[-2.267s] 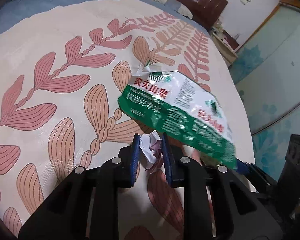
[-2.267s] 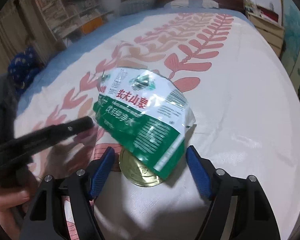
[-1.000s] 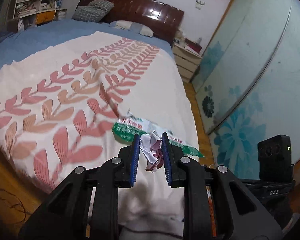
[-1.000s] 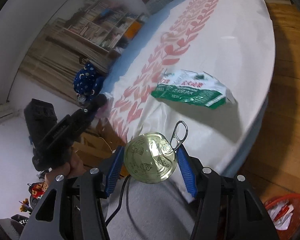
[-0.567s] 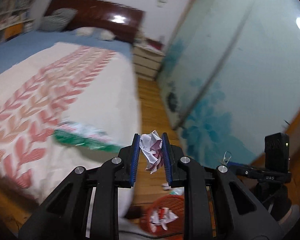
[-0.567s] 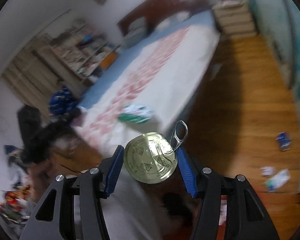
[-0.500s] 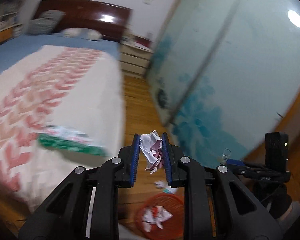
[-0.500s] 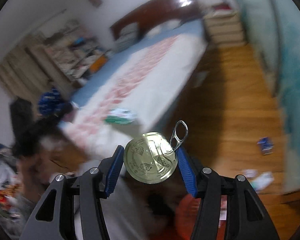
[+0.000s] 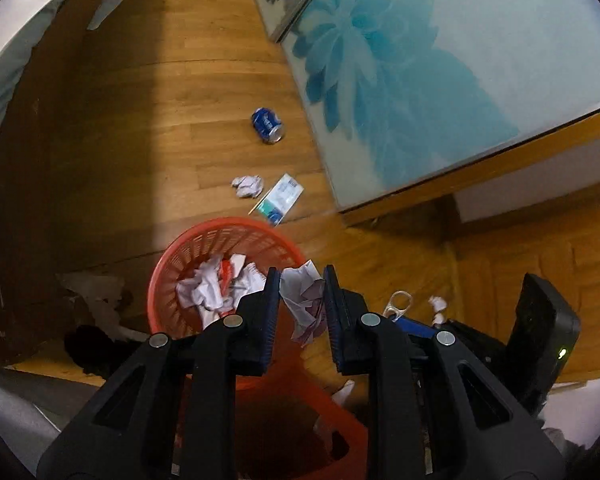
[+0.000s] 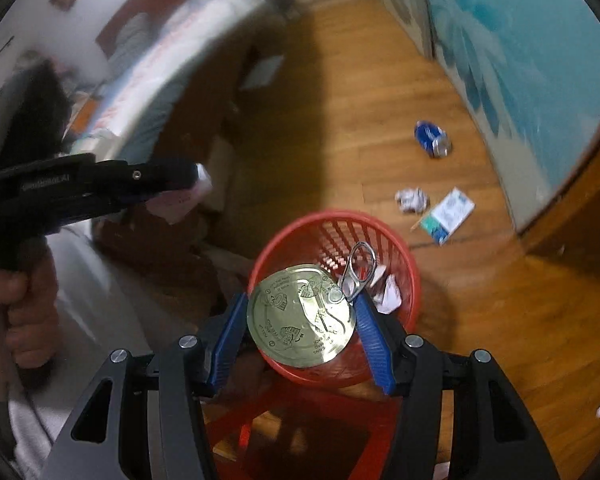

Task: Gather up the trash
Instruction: 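Carry both items over the red wastebasket and open both tools, then bring both tools back to the green label on the bed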

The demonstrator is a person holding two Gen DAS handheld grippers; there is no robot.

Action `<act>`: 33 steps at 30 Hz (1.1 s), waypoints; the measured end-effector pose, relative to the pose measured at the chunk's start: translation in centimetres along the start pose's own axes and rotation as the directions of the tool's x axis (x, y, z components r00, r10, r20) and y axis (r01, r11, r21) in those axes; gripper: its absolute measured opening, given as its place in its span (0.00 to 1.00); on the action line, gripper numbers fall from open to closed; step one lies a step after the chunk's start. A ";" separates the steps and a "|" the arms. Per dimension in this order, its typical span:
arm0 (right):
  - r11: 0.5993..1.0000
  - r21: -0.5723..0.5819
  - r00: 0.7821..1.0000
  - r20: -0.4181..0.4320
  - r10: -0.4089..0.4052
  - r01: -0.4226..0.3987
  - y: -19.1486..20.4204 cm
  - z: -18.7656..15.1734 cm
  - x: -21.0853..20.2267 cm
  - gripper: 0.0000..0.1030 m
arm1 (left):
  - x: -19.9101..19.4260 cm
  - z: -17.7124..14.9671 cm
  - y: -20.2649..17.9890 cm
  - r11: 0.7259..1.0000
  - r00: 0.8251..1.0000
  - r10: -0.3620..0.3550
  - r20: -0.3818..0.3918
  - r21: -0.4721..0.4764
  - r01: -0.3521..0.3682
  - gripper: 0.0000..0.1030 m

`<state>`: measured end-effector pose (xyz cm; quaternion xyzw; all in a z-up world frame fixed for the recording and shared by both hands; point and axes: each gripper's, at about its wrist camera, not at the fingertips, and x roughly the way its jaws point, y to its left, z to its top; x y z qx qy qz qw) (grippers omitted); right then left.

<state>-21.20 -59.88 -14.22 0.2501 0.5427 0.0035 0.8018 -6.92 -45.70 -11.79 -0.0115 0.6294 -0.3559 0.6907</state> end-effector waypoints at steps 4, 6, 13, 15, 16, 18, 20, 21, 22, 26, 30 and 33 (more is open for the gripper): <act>1.000 -0.011 1.000 0.003 0.000 0.000 1.6 0.2 2.0 0.53 | 1.4 -0.3 -0.5 0.999 0.998 0.031 -0.052 0.025 -0.030 0.22; 1.000 -0.009 1.000 -0.010 -0.001 0.001 1.4 0.9 2.9 0.55 | 1.7 -0.4 -0.3 0.998 0.996 0.047 -0.070 0.032 -0.045 0.23; 1.000 0.002 1.000 0.022 -0.023 0.023 2.0 1.8 3.2 0.75 | 0.6 -0.1 0.6 0.996 0.996 0.089 -0.023 -0.004 -0.089 0.71; 0.998 -0.028 0.998 0.029 -0.060 0.061 2.2 1.9 2.9 0.76 | 0.4 -0.1 0.5 0.996 0.996 0.087 -0.016 -0.008 -0.087 0.71; 0.996 -0.041 0.996 0.038 -0.076 0.077 2.4 2.0 2.6 0.76 | 0.4 -0.2 0.6 0.996 0.996 0.091 -0.015 -0.009 -0.091 0.71; 0.994 -0.060 0.994 0.060 -0.087 0.090 2.8 2.4 1.9 0.76 | 0.4 -0.2 0.6 0.996 0.996 0.085 -0.010 -0.011 -0.085 0.71; 0.994 -0.064 0.994 0.068 -0.085 0.089 3.0 2.8 1.6 0.76 | -0.2 -0.2 0.7 0.997 0.997 0.074 0.014 -0.019 -0.074 0.71; 0.993 -0.072 0.994 0.073 -0.084 0.089 3.5 3.1 1.4 0.76 | -0.6 -0.2 0.8 0.998 0.997 0.066 0.030 -0.027 -0.065 0.71; 0.994 -0.073 0.994 0.075 -0.080 0.086 3.7 3.3 1.3 0.76 | -1.2 -0.2 1.0 0.998 0.997 0.057 0.052 -0.035 -0.055 0.71; 0.995 -0.090 0.996 0.084 -0.042 0.049 5.6 4.3 1.1 0.76 | -4.8 -0.2 2.1 0.998 0.985 0.008 0.172 -0.070 0.004 0.71; 0.989 -0.144 0.996 0.092 -0.019 0.032 8.8 5.5 1.6 0.76 | -10.7 -0.4 4.3 0.996 0.936 -0.014 0.351 -0.074 0.043 0.71; 0.964 -0.258 0.992 0.120 -0.028 0.059 13.4 6.6 2.5 0.76 | -15.4 -0.9 7.5 0.997 0.886 0.047 0.462 -0.077 -0.013 0.71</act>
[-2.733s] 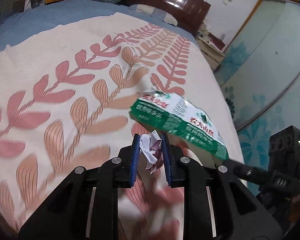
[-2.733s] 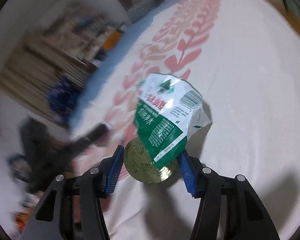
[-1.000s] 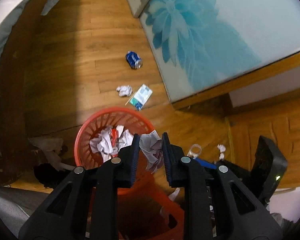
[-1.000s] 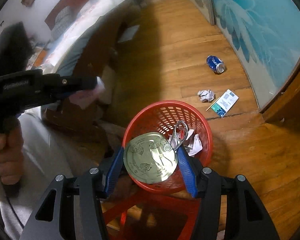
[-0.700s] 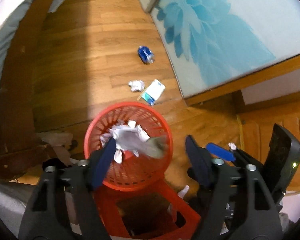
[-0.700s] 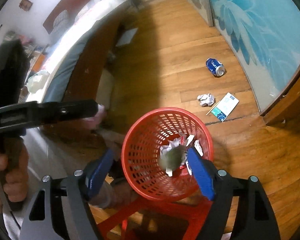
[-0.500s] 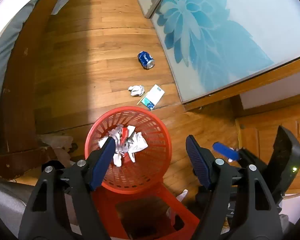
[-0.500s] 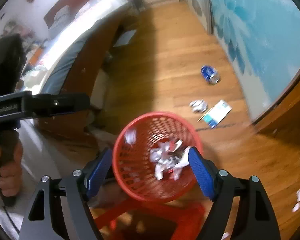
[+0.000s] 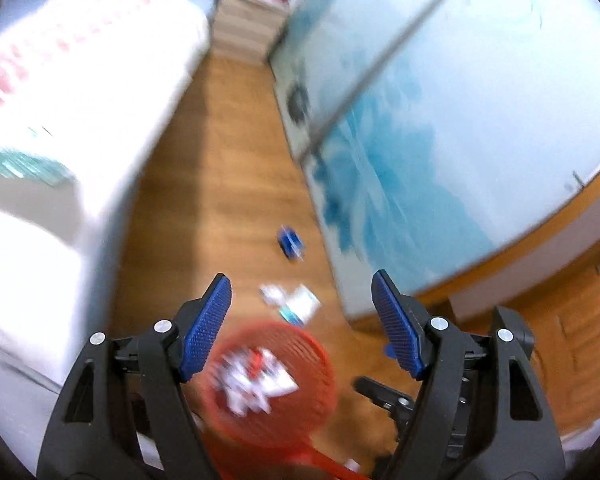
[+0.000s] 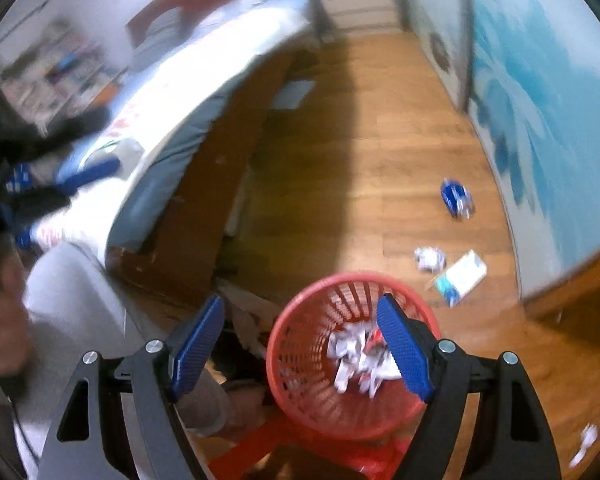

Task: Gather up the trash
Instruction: 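Bring both tools back to the green label on the bed, then grasp the green water-bottle label with the left tool while the right grasps its other end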

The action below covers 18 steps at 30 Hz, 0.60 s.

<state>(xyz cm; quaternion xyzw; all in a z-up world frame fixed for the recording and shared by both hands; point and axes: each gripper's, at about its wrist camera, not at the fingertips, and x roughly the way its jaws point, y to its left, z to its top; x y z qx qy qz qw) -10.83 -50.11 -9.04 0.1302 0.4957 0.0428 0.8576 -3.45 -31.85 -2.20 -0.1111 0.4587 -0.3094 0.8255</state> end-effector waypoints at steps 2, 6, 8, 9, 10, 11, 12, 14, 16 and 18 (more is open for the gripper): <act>0.998 -0.052 1.000 0.010 0.024 -0.024 2.7 1.4 0.7 0.76 | -2.4 0.9 3.0 0.998 0.998 0.048 0.052 -0.031 -0.046 0.72; 0.987 -0.136 0.995 0.030 0.095 -0.090 7.9 4.4 1.7 0.76 | -7.7 1.5 11.1 0.979 0.981 0.127 0.145 -0.176 -0.101 0.72; 0.976 -0.178 0.990 0.044 0.137 -0.127 11.1 6.3 2.3 0.76 | -9.7 1.4 14.0 0.965 0.969 0.173 0.176 -0.227 -0.131 0.72; 0.971 -0.188 0.986 0.049 0.158 -0.146 12.5 7.1 2.5 0.76 | -10.7 1.4 15.6 0.956 0.962 0.198 0.187 -0.252 -0.148 0.72; 0.967 -0.194 0.983 0.051 0.175 -0.163 13.6 7.8 2.8 0.77 | -11.5 1.5 17.0 0.950 0.956 0.219 0.197 -0.266 -0.163 0.72; 0.963 -0.207 0.980 0.058 0.189 -0.173 15.0 8.7 3.2 0.77 | -12.0 1.7 17.8 0.947 0.951 0.233 0.204 -0.270 -0.174 0.72; 0.959 -0.224 0.979 0.069 0.193 -0.173 16.3 9.4 3.5 0.77 | -12.5 2.0 18.8 0.945 0.944 0.252 0.212 -0.265 -0.193 0.72; 0.952 -0.252 0.976 0.087 0.198 -0.171 18.6 10.7 4.2 0.78 | -12.9 2.7 20.3 0.944 0.936 0.277 0.215 -0.240 -0.225 0.73; 0.948 -0.261 0.973 0.091 0.211 -0.181 20.1 11.9 5.1 0.79 | -12.6 3.6 21.7 0.949 0.934 0.282 0.218 -0.203 -0.240 0.73; 0.947 -0.266 0.971 0.104 0.216 -0.182 21.5 13.2 5.9 0.80 | -12.2 4.2 23.0 0.959 0.941 0.256 0.222 -0.176 -0.220 0.73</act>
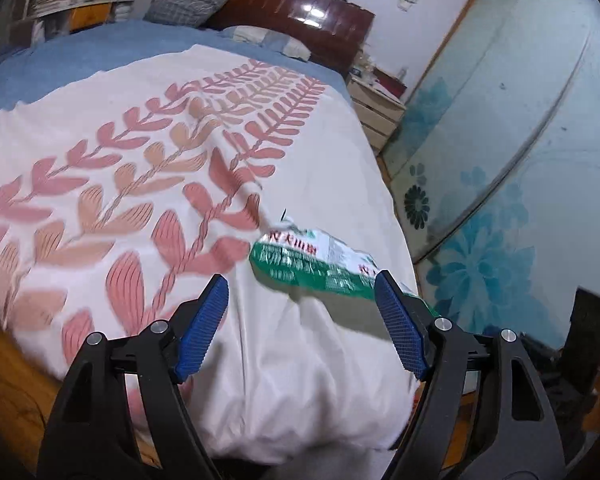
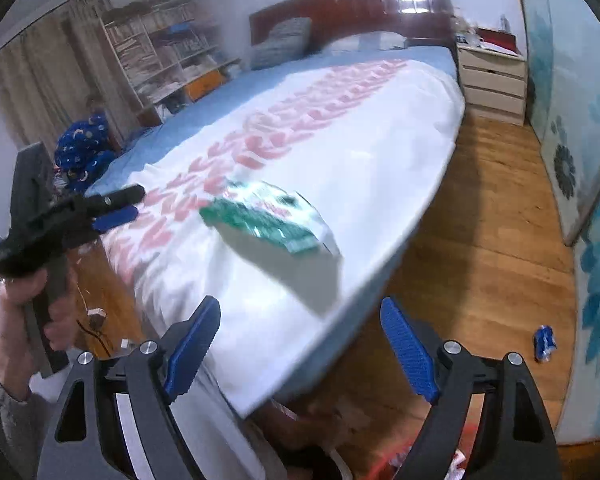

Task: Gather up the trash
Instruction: 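Grasp the green water-bottle label with the left tool while the right grasps its other end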

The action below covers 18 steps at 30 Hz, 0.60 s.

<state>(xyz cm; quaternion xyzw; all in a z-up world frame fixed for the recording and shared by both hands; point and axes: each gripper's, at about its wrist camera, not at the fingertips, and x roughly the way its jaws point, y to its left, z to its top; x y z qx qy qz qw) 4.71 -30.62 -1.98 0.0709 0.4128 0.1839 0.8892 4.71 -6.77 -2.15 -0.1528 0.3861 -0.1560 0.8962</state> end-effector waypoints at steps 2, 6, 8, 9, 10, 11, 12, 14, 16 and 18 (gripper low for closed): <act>1.000 -0.003 1.000 0.012 0.003 -0.002 0.6 1.3 1.2 0.84 | 1.1 0.8 0.8 1.000 1.000 -0.017 -0.011 0.024 0.017 0.74; 0.998 0.057 0.999 0.027 0.031 -0.032 0.1 4.1 4.5 0.86 | 4.3 2.2 1.3 0.997 0.997 -0.059 -0.046 0.050 0.061 0.74; 0.997 0.069 0.999 0.011 0.035 -0.035 -0.1 4.4 6.1 0.87 | 5.4 2.6 1.4 0.996 0.996 -0.060 -0.067 0.063 0.064 0.74; 0.997 0.071 1.000 -0.002 0.022 -0.022 -0.1 4.7 7.5 0.87 | 6.3 2.9 1.5 0.995 0.995 -0.055 -0.084 0.075 0.061 0.74; 0.997 0.074 1.000 -0.007 0.012 -0.011 -0.1 4.8 8.4 0.87 | 7.0 2.9 1.5 0.995 0.994 -0.043 -0.101 0.087 0.051 0.74; 0.997 0.077 1.000 -0.020 0.008 -0.006 -0.1 5.0 9.6 0.87 | 7.2 2.9 1.5 0.995 0.993 -0.022 -0.112 0.094 0.032 0.74; 0.997 0.080 0.999 -0.031 0.008 -0.006 -0.1 5.1 10.6 0.87 | 7.7 2.9 1.7 0.995 0.993 0.007 -0.121 0.097 0.005 0.74; 0.998 0.066 0.998 -0.067 -0.011 0.016 0.0 5.2 12.7 0.85 | 8.8 2.7 2.2 0.997 0.989 0.026 -0.145 0.080 -0.015 0.74; 0.998 0.062 0.995 -0.099 -0.014 0.021 0.3 5.2 14.5 0.76 | 9.4 2.4 2.7 0.999 0.985 0.029 -0.171 0.046 -0.022 0.74; 0.998 0.048 0.992 -0.124 -0.040 0.046 0.6 5.1 15.9 0.66 | 9.3 2.4 2.7 0.999 0.985 0.034 -0.170 0.047 -0.027 0.73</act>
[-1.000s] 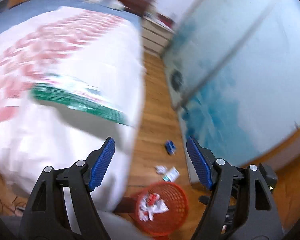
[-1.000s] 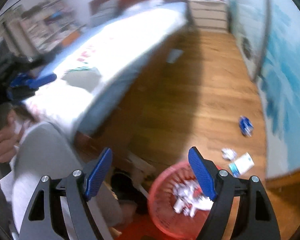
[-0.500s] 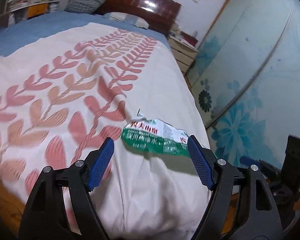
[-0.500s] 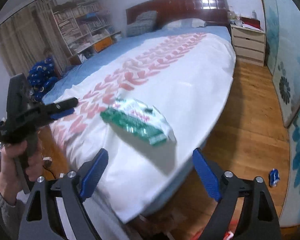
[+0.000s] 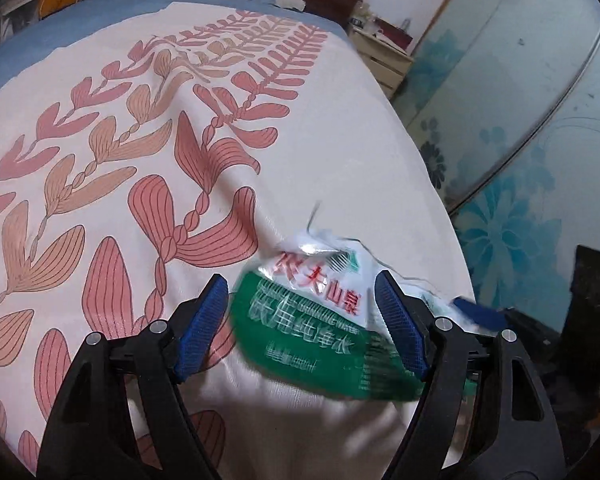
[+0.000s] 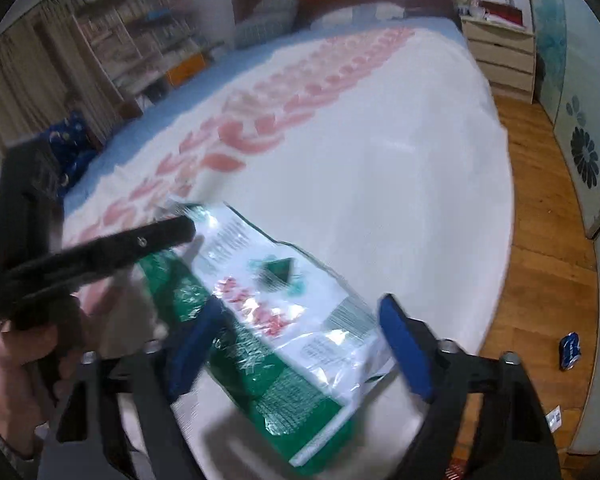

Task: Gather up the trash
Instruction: 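Grasp the green water-bottle label with the left tool while the right grasps its other end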

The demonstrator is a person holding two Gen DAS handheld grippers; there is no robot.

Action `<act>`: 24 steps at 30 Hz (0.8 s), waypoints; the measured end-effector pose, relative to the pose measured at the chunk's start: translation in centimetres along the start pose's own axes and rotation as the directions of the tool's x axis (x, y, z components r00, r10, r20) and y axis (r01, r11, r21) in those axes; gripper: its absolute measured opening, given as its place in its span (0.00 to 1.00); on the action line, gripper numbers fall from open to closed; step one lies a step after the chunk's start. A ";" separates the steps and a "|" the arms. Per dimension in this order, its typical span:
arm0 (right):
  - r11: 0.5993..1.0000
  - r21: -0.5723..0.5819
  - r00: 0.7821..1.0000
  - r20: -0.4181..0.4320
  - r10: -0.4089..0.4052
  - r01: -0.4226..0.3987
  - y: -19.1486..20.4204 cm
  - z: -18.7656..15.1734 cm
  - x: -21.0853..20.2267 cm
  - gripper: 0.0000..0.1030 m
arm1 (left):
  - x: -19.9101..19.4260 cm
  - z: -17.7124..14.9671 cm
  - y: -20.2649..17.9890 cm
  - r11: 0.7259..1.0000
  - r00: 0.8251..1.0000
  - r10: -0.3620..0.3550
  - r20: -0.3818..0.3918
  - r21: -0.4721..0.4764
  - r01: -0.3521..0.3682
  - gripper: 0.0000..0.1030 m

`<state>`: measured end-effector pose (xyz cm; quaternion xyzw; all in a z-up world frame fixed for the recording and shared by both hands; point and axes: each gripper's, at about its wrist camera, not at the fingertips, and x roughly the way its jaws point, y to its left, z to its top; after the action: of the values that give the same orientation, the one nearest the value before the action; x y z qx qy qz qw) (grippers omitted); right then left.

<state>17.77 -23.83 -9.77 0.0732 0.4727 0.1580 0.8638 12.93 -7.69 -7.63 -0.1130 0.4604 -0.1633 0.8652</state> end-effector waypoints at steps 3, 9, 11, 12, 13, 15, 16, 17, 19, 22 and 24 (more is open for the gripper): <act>0.998 -0.047 0.999 0.010 -0.043 0.043 0.9 -0.2 0.8 0.64 | 0.2 -0.2 0.2 1.000 1.000 -0.014 -0.024 -0.008 0.014 0.52; 0.986 -0.146 0.997 0.021 -0.075 0.077 1.9 -1.3 0.5 0.52 | 0.5 -0.4 -0.1 1.000 0.999 -0.026 -0.044 -0.007 0.026 0.25; 0.980 -0.181 0.997 0.033 -0.077 0.081 2.4 -1.7 0.3 0.39 | 0.6 -0.6 -0.6 1.000 0.999 -0.005 -0.040 0.008 0.005 0.22; 0.978 -0.190 0.996 0.037 -0.075 0.081 2.4 -1.9 -0.1 0.35 | 0.5 -0.7 -0.9 1.000 0.999 0.008 -0.035 0.015 -0.008 0.20; 0.975 -0.208 0.996 0.047 -0.072 0.081 2.6 -2.0 -0.3 0.23 | 0.5 -0.7 -1.0 1.000 0.999 0.014 -0.031 0.019 -0.014 0.18; 0.974 -0.216 0.998 0.042 -0.054 0.062 2.7 -2.2 -0.5 0.11 | 0.0 -1.0 -1.2 0.999 1.000 0.025 -0.018 0.025 -0.025 0.14; 0.977 -0.208 0.998 0.042 -0.040 0.048 2.6 -2.3 -0.7 0.08 | -0.2 -1.2 -1.4 0.999 0.999 0.030 -0.013 0.029 -0.029 0.13; 0.978 -0.203 0.999 0.044 -0.032 0.040 2.5 -2.3 -0.9 0.07 | -0.3 -1.2 -1.5 0.999 0.999 0.037 -0.009 0.036 -0.036 0.11; 0.980 -0.199 0.999 0.052 -0.014 0.024 2.4 -2.5 -1.2 0.05 | -0.8 -1.5 -2.0 0.997 0.998 0.055 0.000 0.063 -0.055 0.10; 0.986 -0.168 0.998 0.055 0.022 -0.012 2.1 -2.7 -1.8 0.04 | -1.4 -1.6 -2.6 0.994 0.997 0.070 0.015 0.088 -0.071 0.07; 0.988 -0.143 0.996 0.066 0.065 -0.055 1.7 -2.7 -2.6 0.04 | -1.9 -1.8 -2.8 0.993 0.997 0.071 0.027 0.094 -0.073 0.06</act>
<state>13.84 -23.19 -8.75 0.0318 0.4271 0.2142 0.8779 9.89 -9.64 -6.16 -0.0569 0.4458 -0.1522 0.8802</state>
